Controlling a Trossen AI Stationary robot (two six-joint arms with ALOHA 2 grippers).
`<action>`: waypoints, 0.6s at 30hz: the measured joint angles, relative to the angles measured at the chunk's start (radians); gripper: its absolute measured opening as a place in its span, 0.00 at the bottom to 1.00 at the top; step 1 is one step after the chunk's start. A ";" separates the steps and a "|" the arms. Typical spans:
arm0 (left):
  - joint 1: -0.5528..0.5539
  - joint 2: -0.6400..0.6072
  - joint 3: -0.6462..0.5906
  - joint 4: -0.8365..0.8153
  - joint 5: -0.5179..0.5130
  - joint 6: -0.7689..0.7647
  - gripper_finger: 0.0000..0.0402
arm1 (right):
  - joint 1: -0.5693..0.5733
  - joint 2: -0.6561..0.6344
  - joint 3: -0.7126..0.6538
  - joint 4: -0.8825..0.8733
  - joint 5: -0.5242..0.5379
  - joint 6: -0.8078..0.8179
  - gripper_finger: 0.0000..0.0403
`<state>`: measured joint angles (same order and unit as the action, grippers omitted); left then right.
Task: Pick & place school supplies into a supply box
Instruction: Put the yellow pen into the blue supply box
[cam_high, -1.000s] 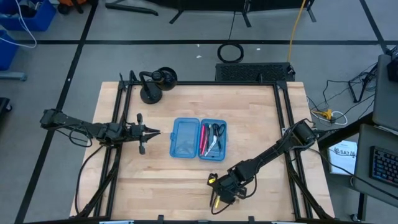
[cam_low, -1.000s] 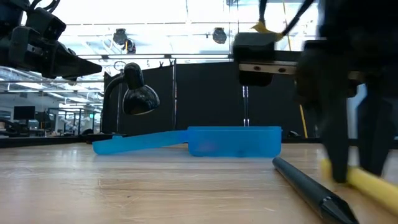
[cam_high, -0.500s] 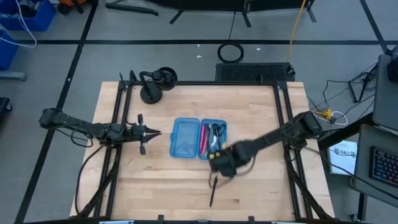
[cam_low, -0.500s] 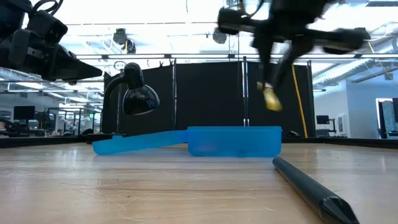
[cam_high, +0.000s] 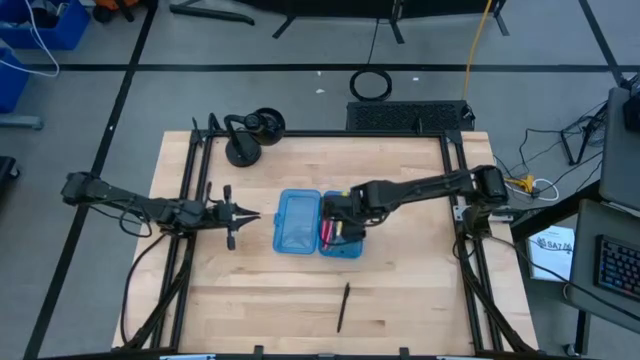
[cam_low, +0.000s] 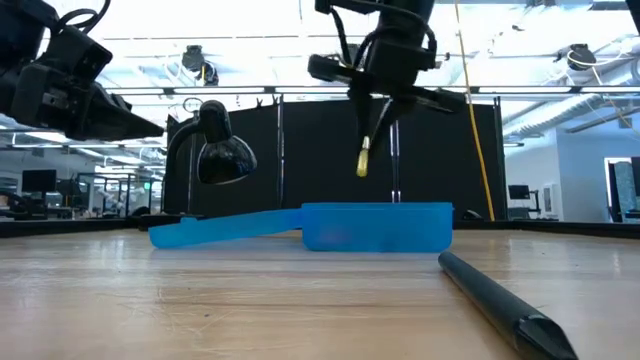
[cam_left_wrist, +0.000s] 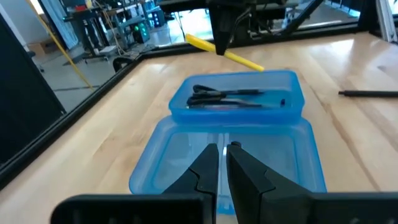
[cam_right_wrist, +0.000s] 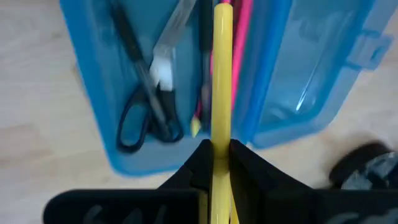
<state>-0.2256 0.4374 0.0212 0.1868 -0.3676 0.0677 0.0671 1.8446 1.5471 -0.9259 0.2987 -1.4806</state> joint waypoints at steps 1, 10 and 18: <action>0.000 0.003 0.000 -0.003 0.000 0.000 0.09 | -0.008 0.000 0.000 0.004 -0.025 -0.017 0.06; 0.000 0.015 0.000 -0.037 0.026 0.016 0.09 | -0.046 0.035 0.000 0.094 -0.222 -0.078 0.06; 0.000 0.021 0.000 -0.045 0.025 0.025 0.09 | -0.099 0.069 -0.022 0.160 -0.326 -0.089 0.06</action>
<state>-0.2256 0.4583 0.0212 0.1419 -0.3422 0.0929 -0.0316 1.9136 1.5250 -0.7664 -0.0271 -1.5694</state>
